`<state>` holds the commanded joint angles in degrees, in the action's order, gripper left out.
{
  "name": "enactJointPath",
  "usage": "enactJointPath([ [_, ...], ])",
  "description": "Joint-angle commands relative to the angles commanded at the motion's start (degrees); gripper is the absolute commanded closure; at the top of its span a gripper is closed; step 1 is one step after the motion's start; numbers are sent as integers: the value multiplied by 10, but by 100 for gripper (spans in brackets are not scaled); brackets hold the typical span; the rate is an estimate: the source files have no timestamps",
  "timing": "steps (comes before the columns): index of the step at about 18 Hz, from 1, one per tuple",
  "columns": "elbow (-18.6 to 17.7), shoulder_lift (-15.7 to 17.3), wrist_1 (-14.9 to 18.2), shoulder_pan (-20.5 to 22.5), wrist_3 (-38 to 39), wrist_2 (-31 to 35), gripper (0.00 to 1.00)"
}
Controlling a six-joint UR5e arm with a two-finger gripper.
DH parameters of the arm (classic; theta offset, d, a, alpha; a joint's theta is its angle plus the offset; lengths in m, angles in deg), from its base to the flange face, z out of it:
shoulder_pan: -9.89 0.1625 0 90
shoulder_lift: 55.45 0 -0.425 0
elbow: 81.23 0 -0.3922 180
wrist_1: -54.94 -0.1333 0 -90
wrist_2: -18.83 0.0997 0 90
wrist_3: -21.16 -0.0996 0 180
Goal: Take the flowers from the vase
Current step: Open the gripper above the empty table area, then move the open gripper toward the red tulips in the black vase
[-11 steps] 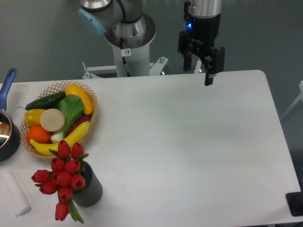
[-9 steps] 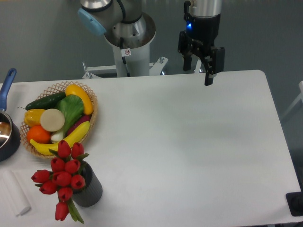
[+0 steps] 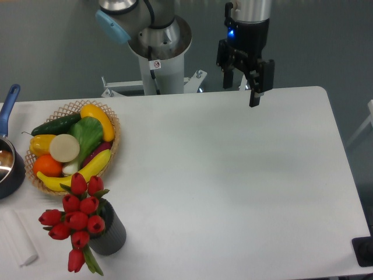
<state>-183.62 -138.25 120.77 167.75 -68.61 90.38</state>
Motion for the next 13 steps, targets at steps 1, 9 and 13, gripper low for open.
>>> enactJointPath([
  [1, -5, 0, -1, -2, 31, -1, 0],
  [9, -47, -10, -13, -46, 133, -79, 0],
  [13, -47, -38, -20, -54, 163, -192, 0],
])
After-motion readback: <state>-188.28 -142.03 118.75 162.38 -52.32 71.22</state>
